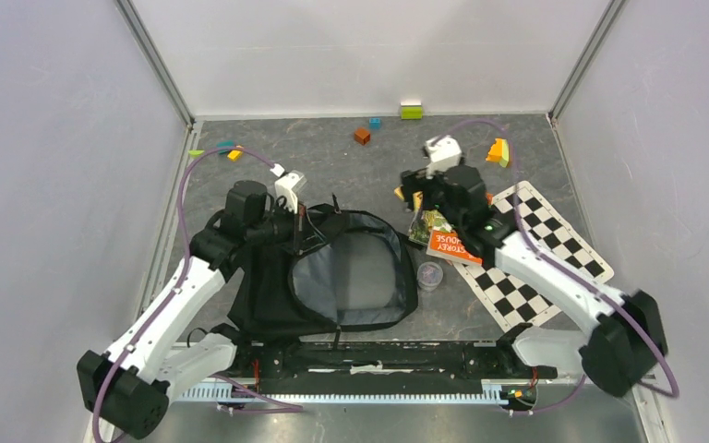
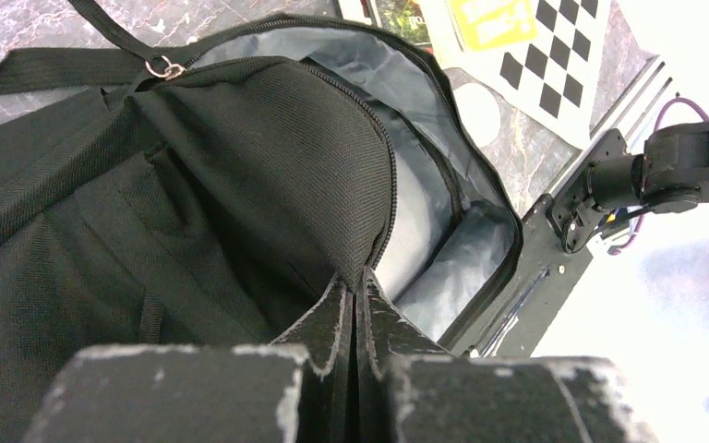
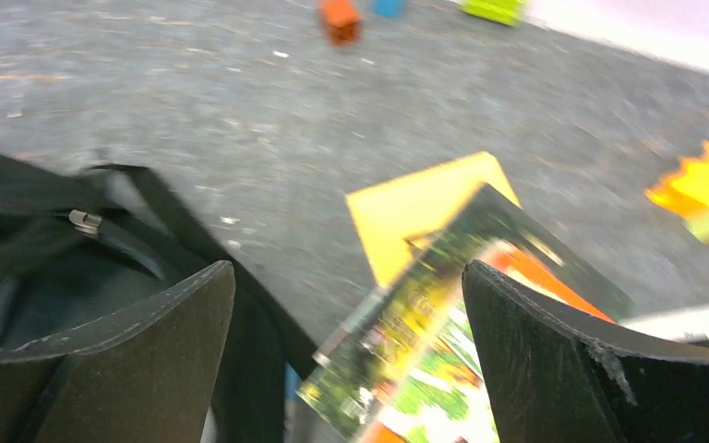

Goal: Pack the student bag
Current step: Unzip the student bag at the center of the board, then pick up the book from the center of the board.

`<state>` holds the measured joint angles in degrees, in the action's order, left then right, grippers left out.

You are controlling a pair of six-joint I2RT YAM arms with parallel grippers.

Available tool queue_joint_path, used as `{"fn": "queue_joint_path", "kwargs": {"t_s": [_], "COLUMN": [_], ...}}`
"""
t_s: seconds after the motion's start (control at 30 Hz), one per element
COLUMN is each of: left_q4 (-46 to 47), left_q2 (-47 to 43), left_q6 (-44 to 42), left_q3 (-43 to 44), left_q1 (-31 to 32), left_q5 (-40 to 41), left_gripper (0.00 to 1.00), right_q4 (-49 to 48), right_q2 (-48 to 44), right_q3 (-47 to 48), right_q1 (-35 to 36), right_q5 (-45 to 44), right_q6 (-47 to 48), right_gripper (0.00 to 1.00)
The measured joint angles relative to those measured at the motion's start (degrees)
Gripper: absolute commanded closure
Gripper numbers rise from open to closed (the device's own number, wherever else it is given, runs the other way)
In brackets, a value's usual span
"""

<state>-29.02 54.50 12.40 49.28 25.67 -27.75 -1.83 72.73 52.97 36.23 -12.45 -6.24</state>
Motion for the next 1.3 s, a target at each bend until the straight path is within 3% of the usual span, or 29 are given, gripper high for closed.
{"fn": "queue_joint_path", "kwargs": {"t_s": [0.23, 0.4, 0.6, 0.87, 1.2, 1.3], "left_q4": [2.40, 3.04, 3.85, 5.92, 7.30, 8.00], "left_q2": [2.80, -2.43, -6.73, -6.62, -8.13, -7.98], "left_q6": [-1.33, -1.68, -1.33, 1.29, 2.32, 2.82], "left_q3": [-0.50, -4.42, -5.46, -5.51, -6.60, -6.64], "left_q1": [-3.91, -4.63, -4.72, -5.07, -5.51, -5.70], "left_q5": [-1.88, 2.32, 6.25, 7.50, 7.74, 7.19], "left_gripper": [0.98, 0.98, 0.98, 0.98, 0.98, 0.98], "right_q4": [8.70, 11.50, 11.41, 0.46, -7.26, -7.93], "right_q2": [-14.69, -17.73, -19.98, -22.45, -19.87, -20.24], "right_q3": [-12.68, -20.59, -26.73, -35.28, -39.54, -40.79], "right_q1": [-14.88, -25.57, -33.57, -38.40, -39.76, -39.89], "right_q5": [-1.62, 1.97, 10.91, 27.87, 39.10, 40.59], "right_q6": [-2.75, -5.31, -6.43, -9.86, -13.25, -14.19], "right_gripper": [0.02, 0.02, 0.02, 0.02, 0.02, 0.09]}}
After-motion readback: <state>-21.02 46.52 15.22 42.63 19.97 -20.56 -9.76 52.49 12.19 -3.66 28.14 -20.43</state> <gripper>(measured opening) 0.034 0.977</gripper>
